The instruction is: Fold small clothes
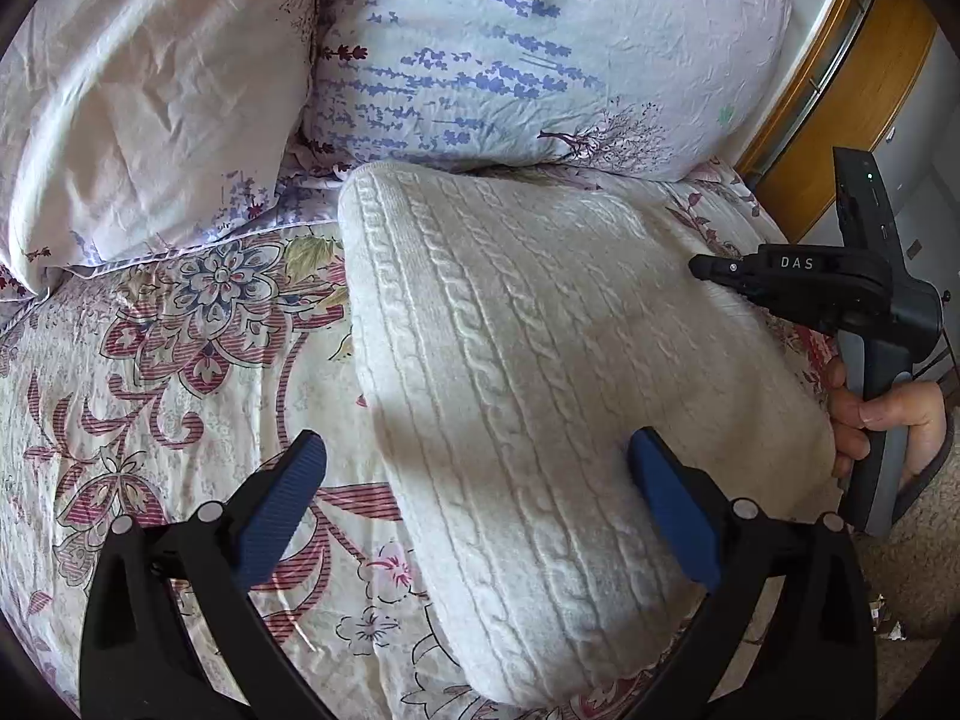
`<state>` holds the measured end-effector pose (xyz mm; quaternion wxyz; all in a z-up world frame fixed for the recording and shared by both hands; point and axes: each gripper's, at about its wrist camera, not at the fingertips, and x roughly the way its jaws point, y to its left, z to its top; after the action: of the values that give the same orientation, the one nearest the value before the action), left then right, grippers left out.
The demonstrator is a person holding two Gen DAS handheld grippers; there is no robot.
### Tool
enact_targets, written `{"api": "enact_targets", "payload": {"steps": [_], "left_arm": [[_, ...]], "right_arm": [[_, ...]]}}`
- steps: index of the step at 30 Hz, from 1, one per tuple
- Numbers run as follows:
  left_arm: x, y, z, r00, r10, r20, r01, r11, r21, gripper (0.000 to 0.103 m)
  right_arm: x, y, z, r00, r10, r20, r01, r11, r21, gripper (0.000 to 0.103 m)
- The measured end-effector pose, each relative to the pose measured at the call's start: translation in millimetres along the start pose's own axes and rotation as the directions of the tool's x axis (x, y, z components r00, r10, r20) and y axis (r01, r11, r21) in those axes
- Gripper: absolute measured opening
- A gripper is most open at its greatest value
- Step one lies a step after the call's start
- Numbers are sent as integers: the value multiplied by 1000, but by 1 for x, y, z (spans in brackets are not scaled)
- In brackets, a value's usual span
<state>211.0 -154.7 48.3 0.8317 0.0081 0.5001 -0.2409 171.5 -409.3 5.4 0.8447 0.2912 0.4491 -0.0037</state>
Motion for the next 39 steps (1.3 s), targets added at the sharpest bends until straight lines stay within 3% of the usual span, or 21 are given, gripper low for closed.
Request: {"api": "enact_targets", "payload": {"steps": [3,5,6,13,16,17,22,26,28,30,31,32,34,36,39], "left_arm": [[-16,8,-5,997,-62,40,62,998,-17,101],[-23,13,-10,996,-76,50,77,997,-22,101],[-25,14,-13,996,-72,50,74,997,-22,101],[-20,12,-33,998,-67,5,67,998,0,101],[-15,7,-34,998,-68,-13,68,998,12,101],[-13,4,-34,998,-64,-18,65,998,23,101],[-9,-12,-31,998,-62,-31,64,995,78,101],[6,-17,-32,996,-52,-76,59,995,86,101],[7,-9,-32,991,-97,-88,101,994,35,100],[-3,5,-28,987,-146,-61,145,989,-23,100],[-10,14,-24,985,-170,-29,168,984,-57,99],[-16,25,-20,982,-190,2,189,977,-99,99],[-18,49,-10,972,-230,43,233,952,-198,99],[-9,66,2,963,-266,36,265,924,-277,99],[9,75,20,946,-325,7,310,896,-318,95]], "right_arm": [[-22,-5,-3,998,59,1,-59,997,44,23],[-40,-11,-9,995,95,15,-96,993,62,48],[-48,-14,-15,993,116,19,-117,991,72,50],[-63,-17,-68,976,203,-74,-197,977,84,49],[-56,-6,-85,974,203,-96,-199,979,50,17],[-57,-4,-88,981,177,-81,-174,984,32,15],[-65,-11,-86,994,108,-2,-108,993,53,11],[-54,-26,-92,997,70,-39,-66,993,95,11],[-49,-28,-94,996,82,-44,-77,992,104,12],[-53,-27,-89,992,117,-46,-111,988,106,19],[-56,-28,-85,989,137,-50,-131,985,114,34],[-59,-28,-81,988,145,-50,-138,983,121,56],[-64,-31,-68,985,171,-16,-168,977,133,72],[-61,-35,-53,973,229,-14,-223,960,166,73],[-36,-40,-31,950,299,-87,-273,934,232,73]]}}
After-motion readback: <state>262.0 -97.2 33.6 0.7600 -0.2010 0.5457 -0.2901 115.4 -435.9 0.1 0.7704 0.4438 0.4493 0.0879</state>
